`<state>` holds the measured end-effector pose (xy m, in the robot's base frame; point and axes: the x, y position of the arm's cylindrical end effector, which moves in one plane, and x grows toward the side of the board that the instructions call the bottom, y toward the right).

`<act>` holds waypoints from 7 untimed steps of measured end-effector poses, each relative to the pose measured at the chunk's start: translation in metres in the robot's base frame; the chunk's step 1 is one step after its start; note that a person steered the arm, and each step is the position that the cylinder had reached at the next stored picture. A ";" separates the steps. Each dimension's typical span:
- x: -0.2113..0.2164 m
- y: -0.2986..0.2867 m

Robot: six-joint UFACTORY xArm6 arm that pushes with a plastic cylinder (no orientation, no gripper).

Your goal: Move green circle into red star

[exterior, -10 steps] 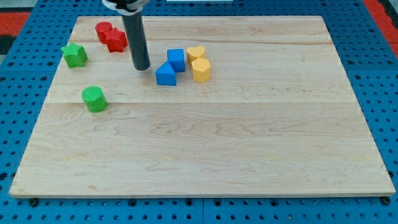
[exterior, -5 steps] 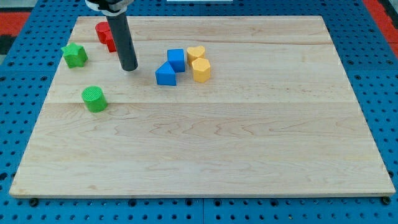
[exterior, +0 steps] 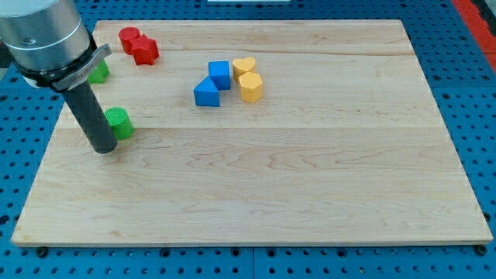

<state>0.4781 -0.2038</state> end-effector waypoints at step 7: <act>-0.090 0.038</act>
<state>0.3885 -0.1658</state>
